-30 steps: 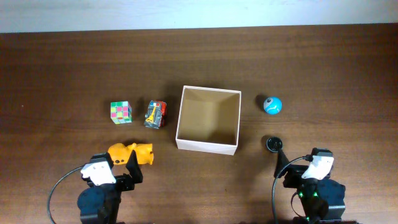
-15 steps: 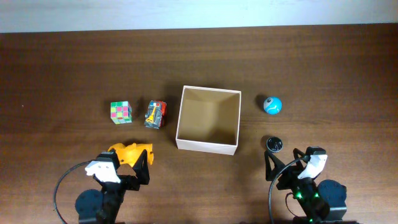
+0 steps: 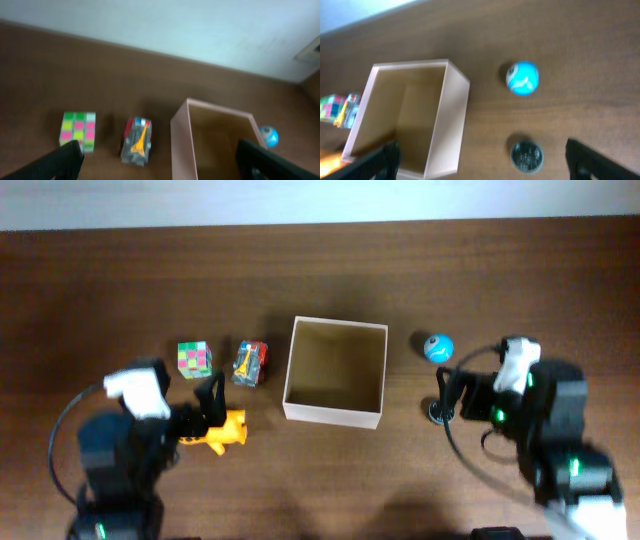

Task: Pack container
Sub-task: 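Move the left gripper over the red toy truck and grasp it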

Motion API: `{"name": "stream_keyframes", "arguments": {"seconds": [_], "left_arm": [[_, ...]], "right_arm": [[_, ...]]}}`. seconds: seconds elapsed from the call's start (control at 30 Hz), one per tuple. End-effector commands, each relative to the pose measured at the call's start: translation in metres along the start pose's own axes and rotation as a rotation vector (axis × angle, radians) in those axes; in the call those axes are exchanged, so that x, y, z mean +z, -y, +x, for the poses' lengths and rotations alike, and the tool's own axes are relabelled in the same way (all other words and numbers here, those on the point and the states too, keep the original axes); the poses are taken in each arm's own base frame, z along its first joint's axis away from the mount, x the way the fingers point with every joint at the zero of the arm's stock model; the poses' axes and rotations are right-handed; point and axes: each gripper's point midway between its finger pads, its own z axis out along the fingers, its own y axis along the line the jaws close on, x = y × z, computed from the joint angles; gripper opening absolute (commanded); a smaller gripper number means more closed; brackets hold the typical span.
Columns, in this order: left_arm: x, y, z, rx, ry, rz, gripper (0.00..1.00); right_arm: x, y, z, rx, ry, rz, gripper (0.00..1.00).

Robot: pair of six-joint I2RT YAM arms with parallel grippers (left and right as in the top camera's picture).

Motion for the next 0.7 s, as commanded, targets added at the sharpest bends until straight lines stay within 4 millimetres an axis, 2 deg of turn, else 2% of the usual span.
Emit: {"name": "stream_keyframes", "arguments": {"seconds": [0.0,0.13,0.2,0.3,0.43,0.53,0.6,0.67], "left_arm": [[0.03,0.006,-0.033,0.002,-0.142,0.003,0.99],[0.061,0.008,-0.046,0.035,-0.313,0.031,0.99],[0.081,0.003,-0.05,0.022,-0.356,0.028,0.99],[0.108,-0.012,-0.047,0.013,-0.404,-0.011,0.99],[0.134,-0.045,-0.02,0.001,-0.499,-0.129,0.99],[0.146,-0.075,0.009,0.0,-0.598,-0.247,0.99],[0.152,-0.079,0.022,-0.012,-0.64,-0.246,0.99],[0.16,-0.071,0.033,-0.03,-0.669,-0.196,0.99]], "right_arm": [[0.01,-0.002,-0.051,0.005,-0.042,0.046,0.99],[0.023,-0.008,-0.083,0.033,-0.097,0.029,0.99],[0.03,-0.009,-0.09,0.04,-0.122,0.022,0.99],[0.042,-0.001,-0.089,0.036,-0.153,0.036,0.99],[0.053,0.019,-0.076,0.093,-0.224,0.077,0.99],[0.055,0.041,-0.063,0.172,-0.287,0.127,0.99],[0.055,0.056,-0.056,0.211,-0.323,0.161,0.99],[0.054,0.071,-0.049,0.245,-0.351,0.199,0.99]]}}
